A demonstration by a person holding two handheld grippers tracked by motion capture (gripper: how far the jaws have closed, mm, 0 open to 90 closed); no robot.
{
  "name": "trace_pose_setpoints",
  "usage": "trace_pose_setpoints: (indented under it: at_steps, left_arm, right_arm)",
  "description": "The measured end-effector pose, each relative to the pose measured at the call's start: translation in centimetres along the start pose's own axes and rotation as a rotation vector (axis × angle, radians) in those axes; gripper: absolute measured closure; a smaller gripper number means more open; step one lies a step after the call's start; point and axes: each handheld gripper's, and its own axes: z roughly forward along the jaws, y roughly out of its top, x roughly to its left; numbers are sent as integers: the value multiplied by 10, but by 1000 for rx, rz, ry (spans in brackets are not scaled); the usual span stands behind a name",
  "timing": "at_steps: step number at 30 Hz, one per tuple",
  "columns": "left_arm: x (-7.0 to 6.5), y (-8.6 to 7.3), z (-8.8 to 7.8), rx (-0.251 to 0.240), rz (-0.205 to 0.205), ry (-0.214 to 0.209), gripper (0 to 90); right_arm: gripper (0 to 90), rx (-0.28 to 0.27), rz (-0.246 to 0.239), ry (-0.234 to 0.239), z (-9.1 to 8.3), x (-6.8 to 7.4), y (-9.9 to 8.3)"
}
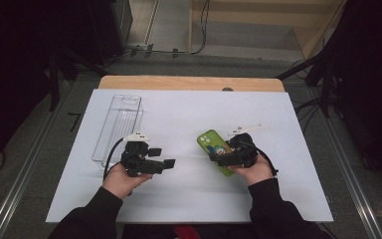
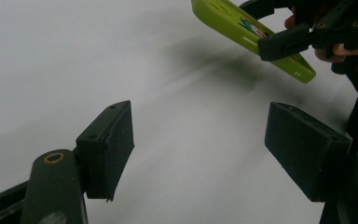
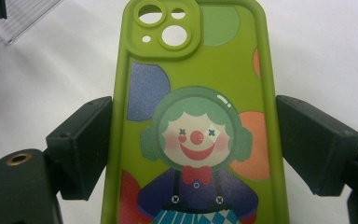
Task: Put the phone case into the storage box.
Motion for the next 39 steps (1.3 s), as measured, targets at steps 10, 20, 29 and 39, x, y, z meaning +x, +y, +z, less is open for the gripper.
trace_pose_setpoints:
  at_steps: [10, 20, 29, 39]
  left_arm:
    - [2, 12, 3, 7, -17, 0, 245]
    - [5, 21, 3, -5, -36, 37, 251]
    - [4, 32, 7, -14, -49, 55, 251]
    - [4, 41, 11, -27, -61, 72, 252]
  right_arm:
    - [141, -23, 41, -7, 9, 21, -2]
    - [141, -61, 52, -29, 15, 35, 1]
    - [141, -86, 125, 8, 19, 39, 4]
    - [141, -179, 172, 19, 19, 48, -3]
